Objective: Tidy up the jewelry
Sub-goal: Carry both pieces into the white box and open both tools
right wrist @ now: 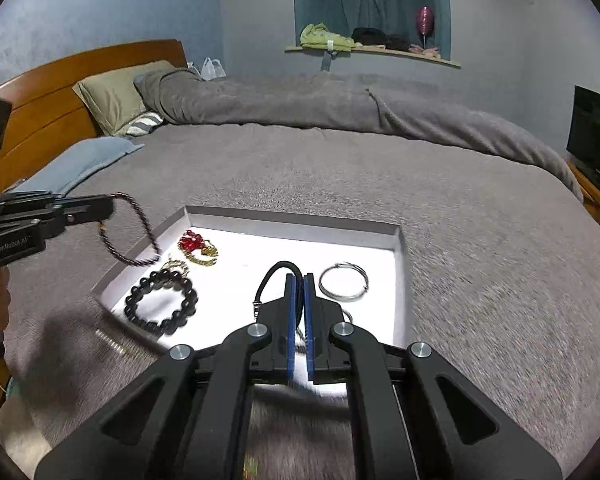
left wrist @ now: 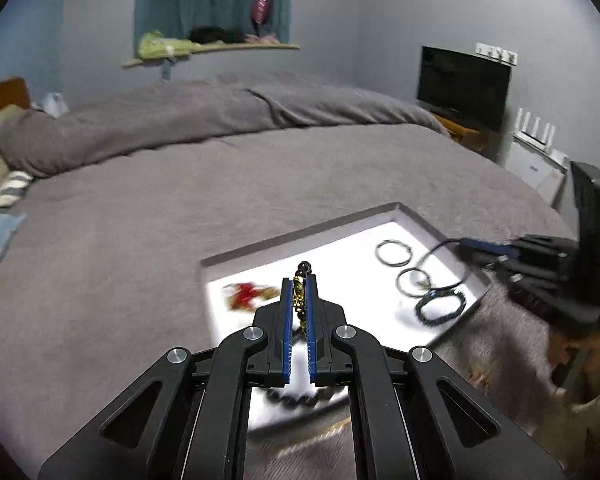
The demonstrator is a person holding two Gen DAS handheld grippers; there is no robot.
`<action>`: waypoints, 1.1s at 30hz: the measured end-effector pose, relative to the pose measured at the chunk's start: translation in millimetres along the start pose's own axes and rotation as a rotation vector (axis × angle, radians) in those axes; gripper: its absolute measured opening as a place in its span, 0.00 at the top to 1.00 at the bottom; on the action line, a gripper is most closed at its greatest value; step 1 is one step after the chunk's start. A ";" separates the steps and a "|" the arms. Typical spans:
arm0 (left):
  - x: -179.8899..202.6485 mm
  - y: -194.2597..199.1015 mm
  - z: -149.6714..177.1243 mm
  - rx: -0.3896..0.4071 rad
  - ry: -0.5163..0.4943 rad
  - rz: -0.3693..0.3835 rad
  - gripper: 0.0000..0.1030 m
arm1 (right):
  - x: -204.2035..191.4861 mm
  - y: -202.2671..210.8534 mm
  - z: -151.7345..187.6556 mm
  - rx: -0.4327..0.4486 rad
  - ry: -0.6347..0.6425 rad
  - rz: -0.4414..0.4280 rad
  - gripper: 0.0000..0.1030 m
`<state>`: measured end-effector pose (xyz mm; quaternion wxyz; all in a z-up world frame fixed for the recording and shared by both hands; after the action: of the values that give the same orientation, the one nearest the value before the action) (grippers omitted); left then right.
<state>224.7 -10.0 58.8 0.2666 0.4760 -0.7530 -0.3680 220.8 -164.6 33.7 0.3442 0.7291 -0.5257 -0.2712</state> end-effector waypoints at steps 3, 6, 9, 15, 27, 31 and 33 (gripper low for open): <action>3.8 -24.7 -12.1 -0.027 -0.007 0.006 0.93 | -1.5 -18.4 -15.5 -0.018 -0.005 0.003 0.97; 5.4 -50.5 -27.4 -0.058 -0.002 0.028 0.93 | -2.1 -34.1 -29.8 -0.036 -0.016 0.004 0.96; 2.4 -73.8 -37.1 -0.097 0.014 0.043 0.93 | -1.9 -51.3 -38.9 -0.072 -0.045 0.001 0.96; -3.7 -110.5 -43.0 -0.166 0.029 0.010 0.93 | -1.8 -78.7 -44.9 -0.139 -0.082 0.047 0.96; -18.6 -131.4 -35.3 -0.215 0.065 -0.006 0.93 | 6.0 -101.4 -36.4 -0.201 -0.128 0.059 0.96; -18.1 -133.2 -33.7 -0.222 0.062 -0.011 0.88 | 4.7 -99.9 -35.6 -0.204 -0.124 0.059 0.96; -17.2 -130.8 -34.5 -0.209 0.061 -0.020 0.73 | 4.6 -98.7 -34.4 -0.205 -0.125 0.055 0.93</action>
<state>325.7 -40.8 -27.5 0.3338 0.4639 -0.6974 -0.4325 305.5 -140.7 -22.9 0.3909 0.6571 -0.5352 -0.3591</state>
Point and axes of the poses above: each gripper's, at about its wrist camera, not at the fingertips, and y roughly against the way its jaws point, x to its right, z to its underside, the point moved 7 cm from there along -y, roughly the way its jaws point, and after that the axes turned 15 degrees about -x, right-handed, at the moved point
